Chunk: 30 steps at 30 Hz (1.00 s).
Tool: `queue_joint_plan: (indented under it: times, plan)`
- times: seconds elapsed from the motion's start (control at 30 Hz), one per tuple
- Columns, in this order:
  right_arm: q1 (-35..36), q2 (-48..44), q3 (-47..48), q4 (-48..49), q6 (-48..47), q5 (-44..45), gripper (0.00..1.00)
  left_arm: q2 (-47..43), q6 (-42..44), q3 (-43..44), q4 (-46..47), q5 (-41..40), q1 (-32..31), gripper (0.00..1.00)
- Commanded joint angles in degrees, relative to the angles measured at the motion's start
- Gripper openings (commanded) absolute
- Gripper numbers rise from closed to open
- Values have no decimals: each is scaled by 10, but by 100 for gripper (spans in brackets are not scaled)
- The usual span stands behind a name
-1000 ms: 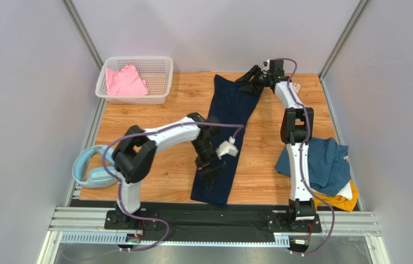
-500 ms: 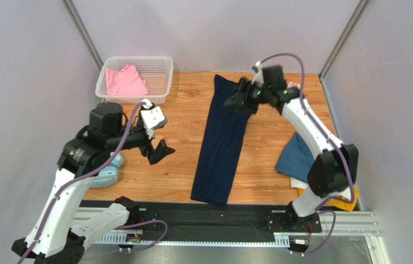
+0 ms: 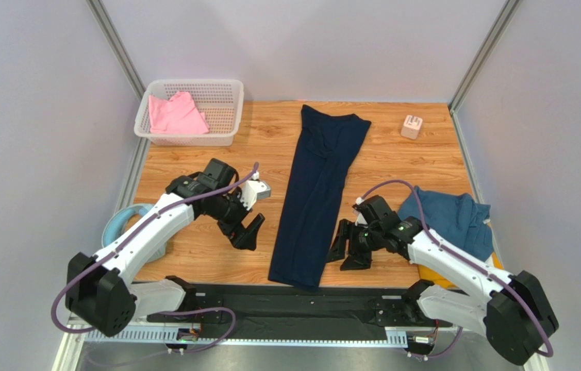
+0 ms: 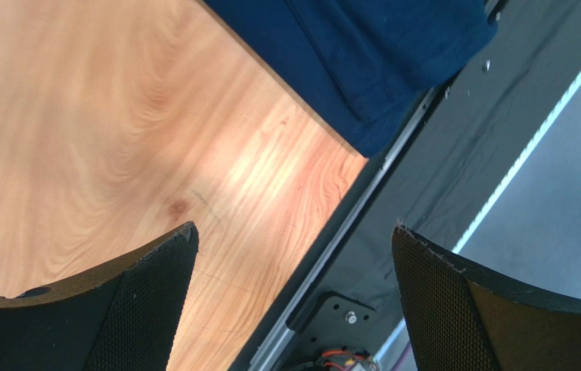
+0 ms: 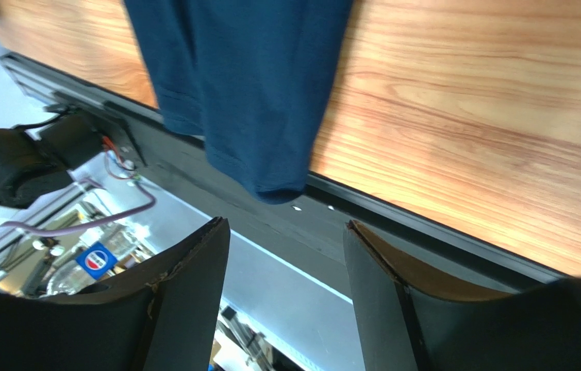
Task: Fold and stack the t-shirts
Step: Grab the bottom of the folded rectangular tshirt with right arm
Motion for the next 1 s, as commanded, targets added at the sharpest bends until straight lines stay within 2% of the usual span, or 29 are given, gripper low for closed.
queue_joint_plan:
  times: [0.0, 0.2, 0.4, 0.43, 0.47, 0.5, 0.53, 0.57, 0.6, 0.67, 0.77, 0.87, 0.9, 0.97]
  plan:
    - [4, -15, -23, 70, 56, 1, 61, 48, -13, 19, 6, 16, -58, 100]
    - [43, 47, -27, 135, 81, -8, 61, 92, -18, 52, -1, 6, -79, 100]
    - [92, 114, 8, 130, 73, 13, 63, 48, -2, 61, 13, -42, -78, 100]
    - [102, 115, 29, 108, 34, 28, 63, 42, 2, 63, 8, -57, -75, 100]
    - [128, 115, 57, 22, 5, 89, 65, 22, 5, 66, 7, -61, -60, 100]
    - [144, 113, 140, -29, -30, 134, 66, 11, 6, 68, 7, -61, -47, 100]
    - [161, 111, 178, -75, -86, 179, 68, 0, 8, 71, 6, -58, -33, 100]
    - [180, 111, 220, -145, -116, 275, 69, -19, 10, 74, 4, -54, 4, 100]
    - [228, 116, 279, -172, -140, 331, 71, -26, 16, 82, 0, -51, 20, 100]
    - [274, 141, 329, -231, -192, 426, 72, -44, 26, 85, -5, -52, 53, 100]
    - [381, 213, 368, -262, -230, 499, 74, -60, 37, 77, -8, -66, 96, 100]
    - [460, 327, 393, -284, -253, 558, 81, -71, 39, 67, -8, -66, 127, 100]
    - [476, 378, 401, -291, -255, 572, 83, -73, 40, 65, -7, -66, 135, 100]
    - [506, 422, 422, -309, -254, 612, 90, -78, 38, 60, -6, -65, 142, 100]
